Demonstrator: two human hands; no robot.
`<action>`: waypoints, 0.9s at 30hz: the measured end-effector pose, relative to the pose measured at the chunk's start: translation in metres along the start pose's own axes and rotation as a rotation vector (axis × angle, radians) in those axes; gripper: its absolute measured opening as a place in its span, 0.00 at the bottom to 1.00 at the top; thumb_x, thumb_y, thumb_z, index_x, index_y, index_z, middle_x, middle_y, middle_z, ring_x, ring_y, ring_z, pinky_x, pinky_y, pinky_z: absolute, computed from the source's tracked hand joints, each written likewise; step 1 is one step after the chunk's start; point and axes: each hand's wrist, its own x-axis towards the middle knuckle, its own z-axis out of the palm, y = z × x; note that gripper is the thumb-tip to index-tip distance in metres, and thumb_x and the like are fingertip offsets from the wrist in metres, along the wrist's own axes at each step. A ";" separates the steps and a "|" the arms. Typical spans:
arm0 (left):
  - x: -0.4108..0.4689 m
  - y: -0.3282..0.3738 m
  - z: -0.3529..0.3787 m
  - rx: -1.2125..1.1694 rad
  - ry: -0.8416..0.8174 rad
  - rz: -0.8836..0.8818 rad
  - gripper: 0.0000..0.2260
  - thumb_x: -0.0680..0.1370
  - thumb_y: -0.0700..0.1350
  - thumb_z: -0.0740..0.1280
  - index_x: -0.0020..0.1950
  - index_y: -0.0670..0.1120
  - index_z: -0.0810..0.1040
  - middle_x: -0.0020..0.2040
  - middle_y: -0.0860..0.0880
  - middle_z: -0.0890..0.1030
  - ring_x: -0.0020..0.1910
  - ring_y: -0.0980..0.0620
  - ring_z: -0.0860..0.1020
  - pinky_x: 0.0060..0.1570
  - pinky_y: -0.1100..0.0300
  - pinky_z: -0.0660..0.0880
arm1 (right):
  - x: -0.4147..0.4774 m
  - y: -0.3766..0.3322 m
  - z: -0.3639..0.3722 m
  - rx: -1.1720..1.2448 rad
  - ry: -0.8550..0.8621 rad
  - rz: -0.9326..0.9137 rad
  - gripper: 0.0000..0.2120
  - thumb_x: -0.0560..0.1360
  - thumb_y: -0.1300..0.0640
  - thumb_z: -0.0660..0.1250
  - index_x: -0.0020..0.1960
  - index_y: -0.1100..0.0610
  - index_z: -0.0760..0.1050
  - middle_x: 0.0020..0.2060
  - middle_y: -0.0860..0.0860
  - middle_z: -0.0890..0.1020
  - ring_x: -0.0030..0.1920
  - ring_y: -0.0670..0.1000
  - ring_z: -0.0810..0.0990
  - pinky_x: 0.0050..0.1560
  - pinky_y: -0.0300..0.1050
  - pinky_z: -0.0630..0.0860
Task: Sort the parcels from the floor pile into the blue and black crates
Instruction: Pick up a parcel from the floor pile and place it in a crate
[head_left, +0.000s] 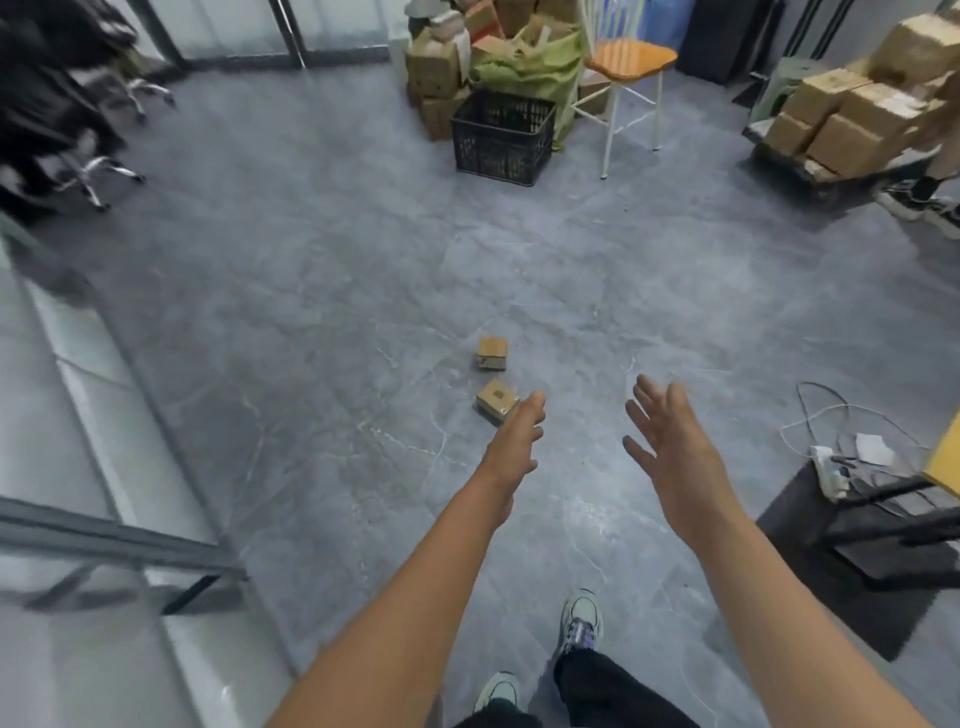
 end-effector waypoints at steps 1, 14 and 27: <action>0.007 0.003 -0.001 -0.003 0.021 -0.005 0.28 0.84 0.64 0.55 0.80 0.52 0.66 0.77 0.53 0.70 0.74 0.53 0.70 0.74 0.43 0.67 | 0.012 -0.003 0.001 -0.003 -0.025 0.014 0.39 0.76 0.28 0.55 0.81 0.49 0.65 0.77 0.41 0.70 0.75 0.42 0.70 0.76 0.53 0.67; 0.087 0.038 -0.038 -0.038 0.212 -0.067 0.28 0.84 0.64 0.54 0.80 0.50 0.66 0.76 0.50 0.70 0.73 0.51 0.70 0.69 0.47 0.69 | 0.127 -0.009 0.016 -0.045 -0.159 0.128 0.32 0.82 0.32 0.53 0.81 0.47 0.65 0.78 0.42 0.69 0.76 0.43 0.69 0.78 0.57 0.65; 0.268 0.079 -0.145 0.013 0.111 -0.242 0.28 0.85 0.62 0.54 0.80 0.48 0.66 0.77 0.48 0.69 0.74 0.49 0.69 0.74 0.41 0.66 | 0.264 0.015 0.113 -0.018 0.023 0.317 0.34 0.81 0.31 0.53 0.81 0.48 0.64 0.79 0.43 0.68 0.77 0.44 0.68 0.79 0.56 0.63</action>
